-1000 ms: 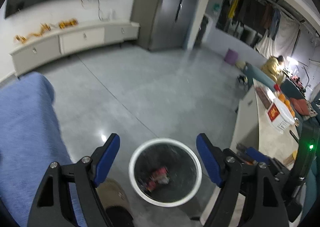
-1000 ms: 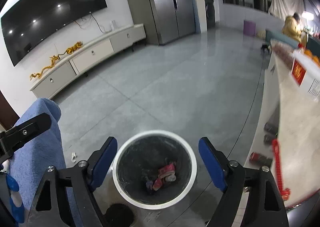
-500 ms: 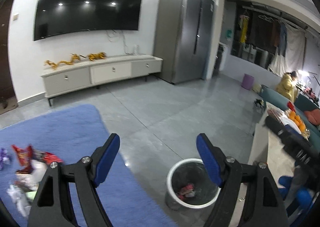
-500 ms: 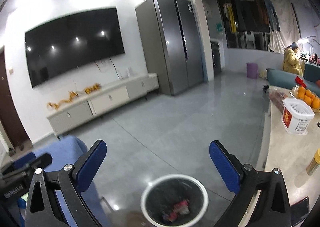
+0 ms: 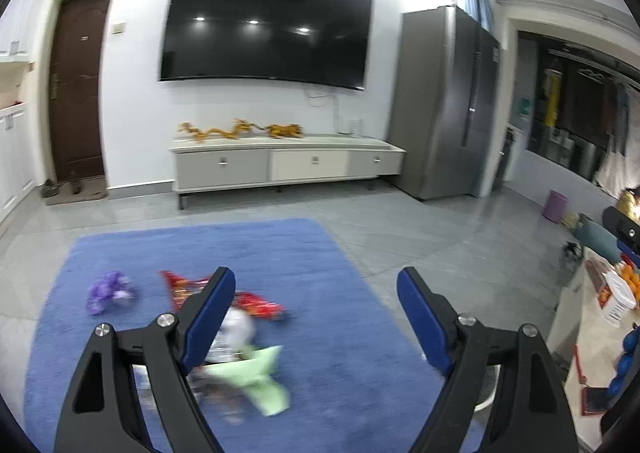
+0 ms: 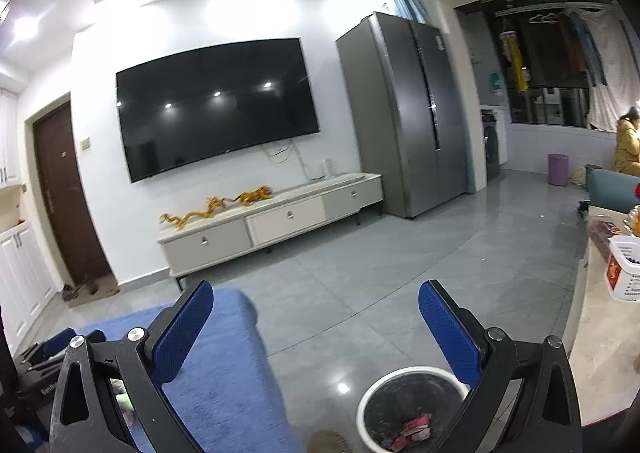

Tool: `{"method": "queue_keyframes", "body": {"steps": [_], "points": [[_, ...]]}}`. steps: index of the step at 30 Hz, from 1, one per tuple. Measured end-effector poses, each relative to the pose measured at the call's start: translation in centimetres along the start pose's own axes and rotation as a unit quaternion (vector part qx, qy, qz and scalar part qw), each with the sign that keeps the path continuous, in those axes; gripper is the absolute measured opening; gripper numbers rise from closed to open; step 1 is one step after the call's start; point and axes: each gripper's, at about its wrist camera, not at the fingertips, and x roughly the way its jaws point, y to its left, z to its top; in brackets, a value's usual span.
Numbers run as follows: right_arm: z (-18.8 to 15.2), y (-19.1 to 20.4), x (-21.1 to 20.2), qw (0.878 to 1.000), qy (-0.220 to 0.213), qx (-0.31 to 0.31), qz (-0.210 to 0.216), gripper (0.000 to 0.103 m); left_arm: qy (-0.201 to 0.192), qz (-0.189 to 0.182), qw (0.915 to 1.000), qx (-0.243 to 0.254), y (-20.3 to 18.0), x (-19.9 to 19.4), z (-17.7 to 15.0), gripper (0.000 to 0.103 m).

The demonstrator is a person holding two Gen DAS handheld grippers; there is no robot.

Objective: Collect trash
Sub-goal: 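Move both tools back from the bin to the trash on the rug, then grasp the white printed plastic bag with the left tool while the right tool grasps the green paper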

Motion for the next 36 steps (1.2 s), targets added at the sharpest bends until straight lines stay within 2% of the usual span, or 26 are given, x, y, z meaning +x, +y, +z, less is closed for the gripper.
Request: {"method": "queue_keyframes", "body": {"steps": [4, 9, 14, 21, 25, 29, 36], "points": [[-0.4, 2.2, 0.9, 1.000, 0.013, -0.005, 0.018, 0.103, 0.000, 0.041, 0.9990, -0.017, 4.7, -1.2, -0.9, 0.083], [-1.7, 5.5, 2.4, 0.998, 0.035, -0.019, 0.041, 0.103, -0.002, 0.100, 0.9939, -0.047, 10.6, -2.5, -1.7, 0.083], [-3.3, 8.8, 4.0, 0.995, 0.059, -0.036, 0.076, 0.103, -0.001, 0.126, 0.9900, -0.063, 14.9, -3.2, -2.6, 0.083], [-5.5, 12.2, 5.9, 0.987, 0.097, -0.059, 0.118, 0.103, 0.037, 0.109, 0.9915, -0.061, 16.7, -0.8, -5.7, 0.083], [-7.1, 13.7, 7.4, 0.979, 0.129, -0.067, 0.144, 0.103, 0.092, 0.082, 0.9917, -0.035, 15.9, 2.1, -8.4, 0.083], [-8.9, 15.1, 8.9, 0.971, 0.160, -0.072, 0.160, 0.103, 0.124, 0.054, 0.9907, -0.017, 15.3, 3.8, -10.3, 0.083], [-12.3, 16.9, 11.6, 0.955, 0.217, -0.073, 0.186, 0.101, 0.152, 0.031, 0.9876, -0.026, 15.6, 6.1, -11.6, 0.082]]}}
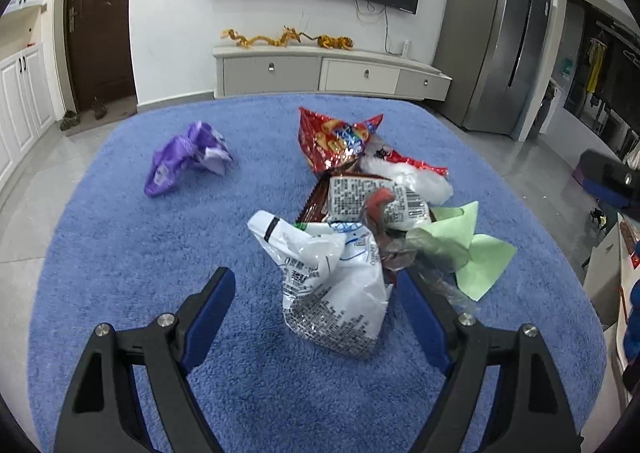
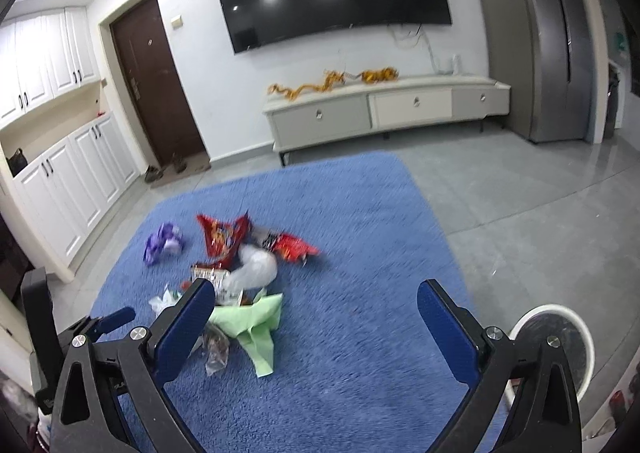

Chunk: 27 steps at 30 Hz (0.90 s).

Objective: Collect trash
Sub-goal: 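Grasp the white printed plastic bag with the left tool while the right tool grasps the green paper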

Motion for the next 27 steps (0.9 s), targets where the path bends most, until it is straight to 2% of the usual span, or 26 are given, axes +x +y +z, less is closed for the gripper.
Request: {"method": "queue_keyframes", "body": {"steps": [4, 7, 9, 14, 17, 21, 27], "points": [[-0.9, 0.3, 2.7, 0.999, 0.032, 0.009, 0.023, 0.094, 0.012, 0.000, 0.9999, -0.005, 0.4, 1.1, -0.2, 0.081], [-1.5, 0.7, 4.5, 0.998, 0.055, 0.013, 0.040, 0.091, 0.012, -0.013, 0.9998, -0.004, 0.3, 1.3, -0.3, 0.073], [-1.9, 1.1, 5.8, 0.996, 0.069, 0.015, 0.051, 0.088, 0.014, -0.017, 0.9997, -0.001, 0.1, 1.4, -0.4, 0.065], [-2.4, 2.1, 8.1, 0.992, 0.096, 0.016, 0.082, 0.080, 0.022, -0.038, 0.9990, -0.002, 0.1, 1.7, -0.5, 0.056], [-2.6, 2.3, 9.3, 0.989, 0.108, 0.025, 0.100, 0.070, 0.024, -0.049, 0.9985, -0.005, 0.3, 1.9, -0.5, 0.053], [-2.8, 2.1, 9.9, 0.984, 0.119, 0.042, 0.128, 0.046, 0.024, -0.063, 0.9977, -0.010, 0.5, 1.8, -0.6, 0.048], [-2.8, 1.7, 8.2, 0.985, 0.099, 0.042, 0.136, 0.038, 0.005, -0.053, 0.9985, -0.005, 0.1, 0.6, -0.9, 0.044]]}}
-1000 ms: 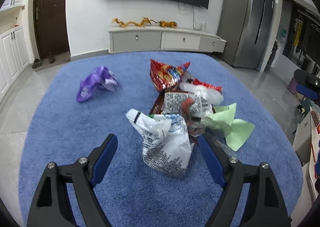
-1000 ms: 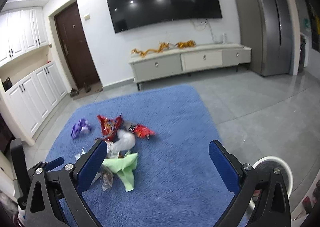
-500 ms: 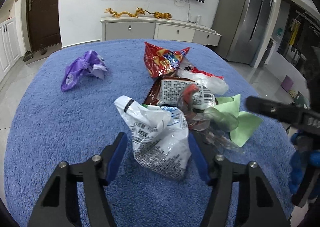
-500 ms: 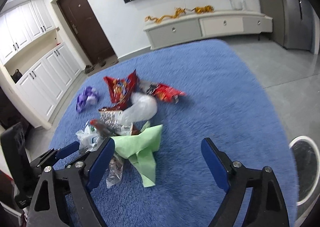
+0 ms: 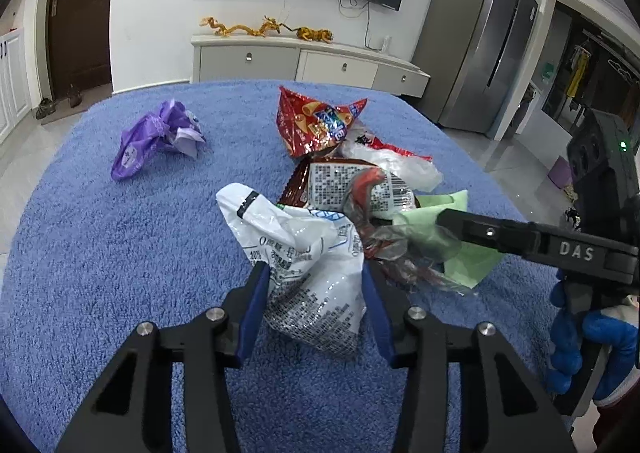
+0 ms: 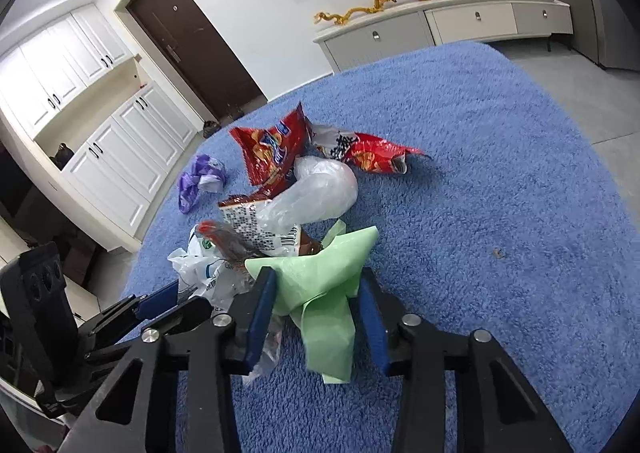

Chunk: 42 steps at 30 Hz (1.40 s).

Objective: Collect trash
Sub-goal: 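Grasp the white printed plastic bag with the left tool while the right tool grasps the green paper, then carry the white bag and green paper over the bin and open both tools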

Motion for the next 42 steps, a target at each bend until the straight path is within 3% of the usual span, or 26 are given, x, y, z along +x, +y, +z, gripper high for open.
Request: {"method": "queue_keyframes", "body": {"steps": [9, 24, 31, 37, 42], "points": [[-1.0, 0.1, -4.8, 0.999, -0.040, -0.006, -0.016, 0.036, -0.018, 0.005, 0.9996, -0.021, -0.2, -2.8, -1.2, 0.038], [-2.8, 1.2, -13.3, 0.993, -0.119, -0.017, -0.023, 0.036, -0.076, 0.019, 0.9969, 0.003, -3.4, -10.3, -0.7, 0.034], [-3.7, -1.4, -18.3, 0.985, -0.166, -0.009, -0.042, 0.036, -0.088, -0.005, 0.9947, 0.054, -9.2, -11.3, 1.3, 0.034], [-4.9, -6.7, -23.1, 0.975, -0.204, 0.022, -0.088, 0.036, -0.071, -0.072, 0.9903, 0.096, -16.5, -9.0, 4.2, 0.034], [-6.1, -13.1, -26.2, 0.961, -0.220, 0.080, -0.144, 0.036, -0.050, -0.128, 0.9791, 0.149, -25.2, -5.3, 6.0, 0.034]]}}
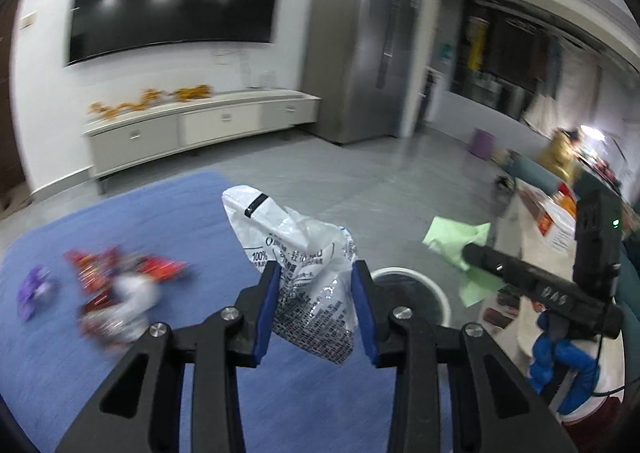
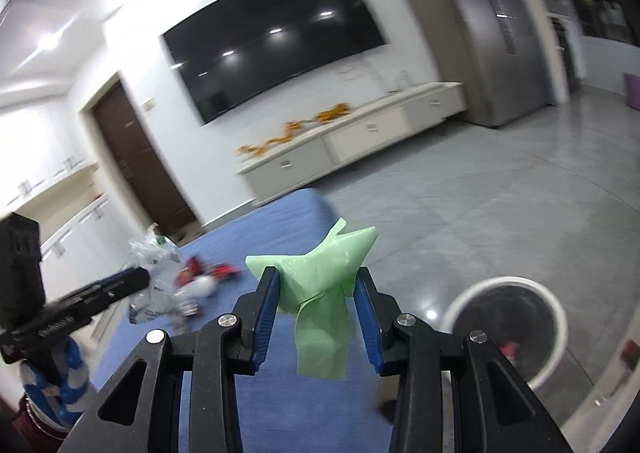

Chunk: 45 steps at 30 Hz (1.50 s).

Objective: Collect trash
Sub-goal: 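Carry the white bag and green paper over the bin and open both tools, then move both tools back from the bin to the trash on the rug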

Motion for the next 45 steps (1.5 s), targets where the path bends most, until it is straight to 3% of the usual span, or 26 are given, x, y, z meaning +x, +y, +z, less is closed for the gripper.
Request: {"method": "queue_keyframes", "body": {"steps": [10, 17, 19, 21, 23, 25, 29, 33, 39, 45], "points": [[0.7, -11.9, 3.2, 0.989, 0.034, 0.075, -0.125, 0.036, 0.082, -0.100, 0.9902, 0.053, -11.1, 16.3, 4.1, 0.035], [-0.5, -17.1, 6.7, 0.976, 0.078, 0.114, -0.169, 0.039, 0.144, -0.123, 0.9817, 0.021, -13.1, 25.6, 3.8, 0.038], [-0.6, -18.0, 7.7, 0.973, 0.084, 0.120, -0.179, 0.043, 0.163, -0.135, 0.9773, 0.003, -12.9, 27.2, 3.3, 0.043], [-0.9, -18.9, 7.8, 0.970, 0.089, 0.122, -0.188, 0.045, 0.176, -0.144, 0.9737, -0.010, -12.7, 28.5, 3.1, 0.055], [-0.9, -19.3, 8.1, 0.967, 0.093, 0.126, -0.202, 0.048, 0.186, -0.141, 0.9723, -0.016, -12.5, 29.6, 2.8, 0.058], [-1.1, -19.7, 8.3, 0.963, 0.092, 0.136, -0.214, 0.055, 0.191, -0.142, 0.9712, -0.017, -12.4, 29.8, 2.5, 0.058], [-1.3, -19.8, 7.7, 0.960, 0.088, 0.146, -0.221, 0.055, 0.188, -0.137, 0.9723, -0.017, -12.7, 29.5, 2.4, 0.058], [-0.8, -18.6, 6.5, 0.960, 0.077, 0.133, -0.236, 0.056, 0.159, -0.108, 0.9813, -0.016, -12.4, 27.2, 2.4, 0.058], [0.2, -14.9, 4.5, 0.963, 0.045, 0.102, -0.247, 0.063, 0.080, -0.013, 0.9967, -0.003, -11.1, 21.3, 2.8, 0.059], [0.9, -9.7, 3.1, 0.968, 0.021, 0.053, -0.243, 0.068, 0.024, 0.065, 0.9976, -0.005, -9.3, 16.4, 2.6, 0.061]]}}
